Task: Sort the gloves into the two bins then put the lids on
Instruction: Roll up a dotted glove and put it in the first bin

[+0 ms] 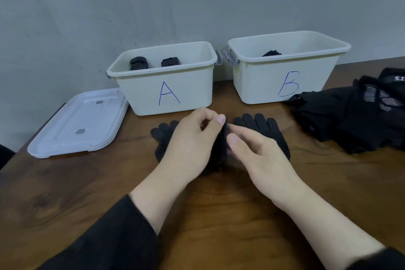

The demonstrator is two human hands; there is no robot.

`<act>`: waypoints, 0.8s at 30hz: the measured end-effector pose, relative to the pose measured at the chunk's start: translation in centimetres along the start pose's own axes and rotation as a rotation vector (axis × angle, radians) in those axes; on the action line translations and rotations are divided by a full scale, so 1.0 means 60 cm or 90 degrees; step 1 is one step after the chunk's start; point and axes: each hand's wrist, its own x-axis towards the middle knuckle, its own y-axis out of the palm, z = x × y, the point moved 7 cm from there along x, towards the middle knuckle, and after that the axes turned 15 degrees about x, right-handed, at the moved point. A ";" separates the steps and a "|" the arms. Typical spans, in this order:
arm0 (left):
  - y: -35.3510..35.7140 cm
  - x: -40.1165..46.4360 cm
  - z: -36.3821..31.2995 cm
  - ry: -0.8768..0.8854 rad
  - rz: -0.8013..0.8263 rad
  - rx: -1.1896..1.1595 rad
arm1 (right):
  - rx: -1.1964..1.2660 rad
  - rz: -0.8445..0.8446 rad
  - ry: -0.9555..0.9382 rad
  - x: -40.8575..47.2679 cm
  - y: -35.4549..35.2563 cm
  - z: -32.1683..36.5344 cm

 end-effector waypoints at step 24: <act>0.102 -0.011 0.009 0.316 0.148 0.355 | 0.097 -0.287 -0.167 0.029 -0.212 0.148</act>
